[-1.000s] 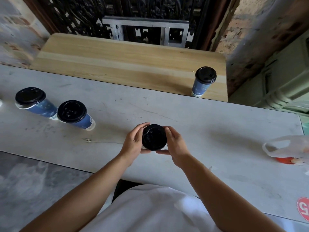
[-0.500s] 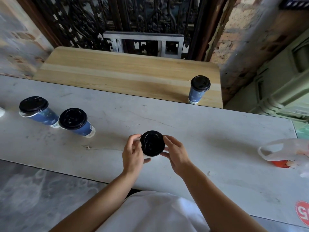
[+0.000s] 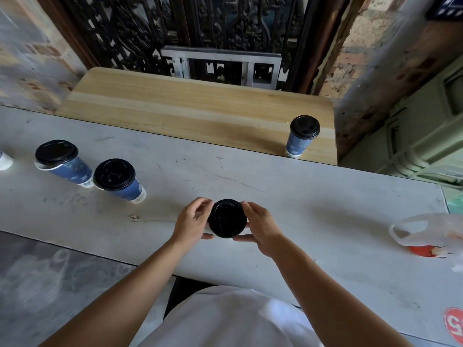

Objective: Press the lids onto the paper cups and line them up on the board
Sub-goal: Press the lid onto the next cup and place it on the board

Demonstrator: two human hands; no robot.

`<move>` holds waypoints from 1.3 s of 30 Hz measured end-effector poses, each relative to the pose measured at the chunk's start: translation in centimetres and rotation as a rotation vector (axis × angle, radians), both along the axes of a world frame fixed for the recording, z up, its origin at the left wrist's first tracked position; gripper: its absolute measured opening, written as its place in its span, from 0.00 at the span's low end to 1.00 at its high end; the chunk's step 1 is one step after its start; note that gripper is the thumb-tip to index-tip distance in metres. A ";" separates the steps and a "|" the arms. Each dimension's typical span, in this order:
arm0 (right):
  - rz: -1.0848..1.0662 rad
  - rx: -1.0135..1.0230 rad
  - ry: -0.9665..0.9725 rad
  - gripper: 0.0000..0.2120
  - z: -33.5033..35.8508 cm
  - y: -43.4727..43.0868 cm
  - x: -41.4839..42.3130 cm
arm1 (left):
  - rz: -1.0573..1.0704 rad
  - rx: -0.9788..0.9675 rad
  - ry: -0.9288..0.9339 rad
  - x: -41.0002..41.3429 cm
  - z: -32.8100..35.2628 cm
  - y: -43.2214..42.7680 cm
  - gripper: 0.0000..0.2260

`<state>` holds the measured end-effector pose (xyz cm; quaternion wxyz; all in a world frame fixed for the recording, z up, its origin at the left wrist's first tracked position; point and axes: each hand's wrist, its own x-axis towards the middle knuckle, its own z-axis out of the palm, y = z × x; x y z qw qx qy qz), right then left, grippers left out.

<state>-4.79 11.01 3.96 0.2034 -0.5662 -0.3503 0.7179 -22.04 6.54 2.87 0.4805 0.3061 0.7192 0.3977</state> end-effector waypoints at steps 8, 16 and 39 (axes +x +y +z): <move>0.017 0.045 -0.106 0.13 0.1 0.6 -0.5 | -0.100 0.142 0.019 -0.3 -0.8 -0.4 0.09; -0.041 0.033 -0.081 0.15 -0.3 0.1 -0.5 | -0.103 0.133 -0.053 0.5 -0.5 -0.2 0.13; 0.144 -0.115 0.245 0.21 -2.1 0.0 0.6 | 0.313 -0.052 -0.466 1.0 -0.3 -1.6 0.16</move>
